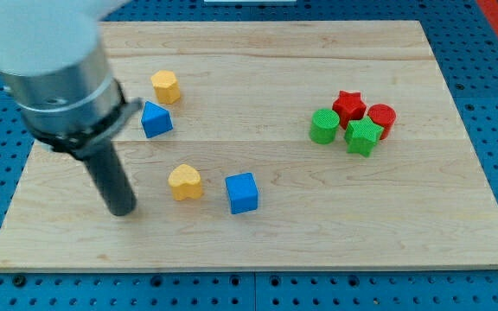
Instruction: Push the blue triangle towards the top left of the board
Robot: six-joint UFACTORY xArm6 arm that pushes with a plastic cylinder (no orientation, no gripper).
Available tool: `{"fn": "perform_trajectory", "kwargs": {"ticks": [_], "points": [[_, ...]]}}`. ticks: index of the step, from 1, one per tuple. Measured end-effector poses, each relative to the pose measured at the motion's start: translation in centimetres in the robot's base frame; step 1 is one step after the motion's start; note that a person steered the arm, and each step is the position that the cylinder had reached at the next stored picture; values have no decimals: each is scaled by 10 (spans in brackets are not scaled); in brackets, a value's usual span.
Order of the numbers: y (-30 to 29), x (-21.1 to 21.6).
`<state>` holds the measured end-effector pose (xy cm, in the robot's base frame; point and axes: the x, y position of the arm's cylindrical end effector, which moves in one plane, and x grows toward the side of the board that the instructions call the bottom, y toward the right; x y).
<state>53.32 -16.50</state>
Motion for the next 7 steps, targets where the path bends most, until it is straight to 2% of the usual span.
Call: {"fn": "perform_trajectory", "kwargs": {"ticks": [1,2,4,7], "points": [[32,-73],[-26,-82],[-31,-149],[-22,-135]]}}
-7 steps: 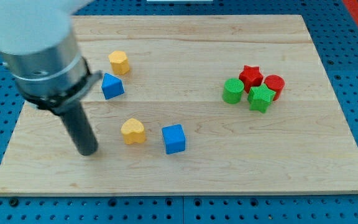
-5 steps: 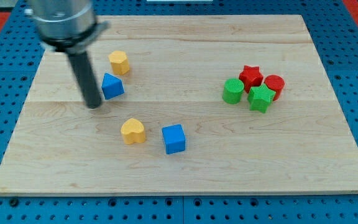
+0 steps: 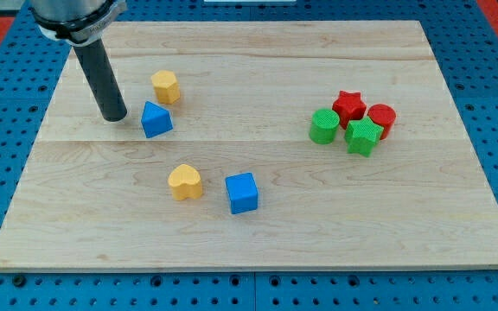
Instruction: Push the blue triangle towards the top left of the board
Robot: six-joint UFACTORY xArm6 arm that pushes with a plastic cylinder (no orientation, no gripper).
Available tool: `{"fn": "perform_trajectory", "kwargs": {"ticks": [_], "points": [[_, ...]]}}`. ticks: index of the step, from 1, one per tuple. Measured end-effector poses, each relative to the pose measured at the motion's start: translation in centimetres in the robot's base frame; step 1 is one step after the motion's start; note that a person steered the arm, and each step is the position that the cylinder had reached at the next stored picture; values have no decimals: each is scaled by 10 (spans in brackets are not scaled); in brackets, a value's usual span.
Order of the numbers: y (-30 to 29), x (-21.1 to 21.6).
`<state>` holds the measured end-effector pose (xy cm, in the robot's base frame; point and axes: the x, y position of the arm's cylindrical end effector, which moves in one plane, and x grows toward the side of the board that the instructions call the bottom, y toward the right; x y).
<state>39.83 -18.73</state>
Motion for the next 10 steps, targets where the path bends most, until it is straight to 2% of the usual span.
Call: {"fn": "perform_trajectory", "kwargs": {"ticks": [1,2,3,4,5,6,7,8,10], "points": [[19,-2],[79,-42],[89,-38],[127,-14],[138,24],[69,18],[11,-22],[-20,-34],[-10,-53]]}}
